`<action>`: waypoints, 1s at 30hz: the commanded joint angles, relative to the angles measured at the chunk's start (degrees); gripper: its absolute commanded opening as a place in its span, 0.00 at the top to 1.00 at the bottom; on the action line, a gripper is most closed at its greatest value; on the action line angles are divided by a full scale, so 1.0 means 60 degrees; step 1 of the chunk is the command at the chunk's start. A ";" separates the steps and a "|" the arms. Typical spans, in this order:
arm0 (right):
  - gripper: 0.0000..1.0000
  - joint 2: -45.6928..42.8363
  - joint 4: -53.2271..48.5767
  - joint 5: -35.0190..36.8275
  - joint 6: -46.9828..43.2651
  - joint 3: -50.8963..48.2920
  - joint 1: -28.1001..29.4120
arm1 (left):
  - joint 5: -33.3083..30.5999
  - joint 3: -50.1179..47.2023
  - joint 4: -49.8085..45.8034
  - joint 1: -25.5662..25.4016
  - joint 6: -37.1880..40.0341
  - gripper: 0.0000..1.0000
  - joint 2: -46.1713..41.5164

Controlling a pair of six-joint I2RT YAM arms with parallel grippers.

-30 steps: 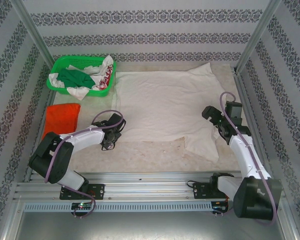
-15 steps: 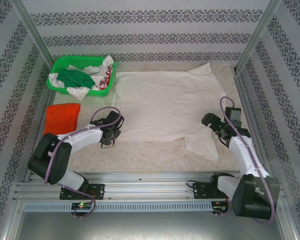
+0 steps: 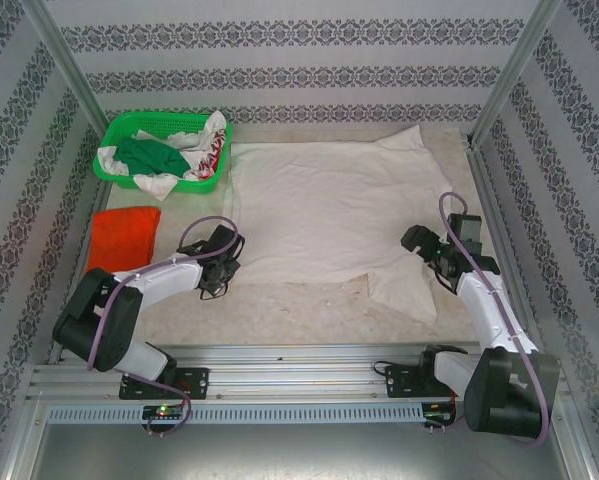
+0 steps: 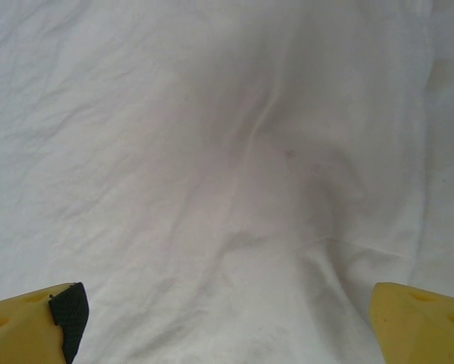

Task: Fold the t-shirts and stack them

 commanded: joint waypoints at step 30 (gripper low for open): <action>0.53 0.0880 -0.0629 -0.0555 0.2421 -0.1427 0.1519 | -0.0814 -0.0370 -0.0098 0.0348 0.0270 1.00 -0.0840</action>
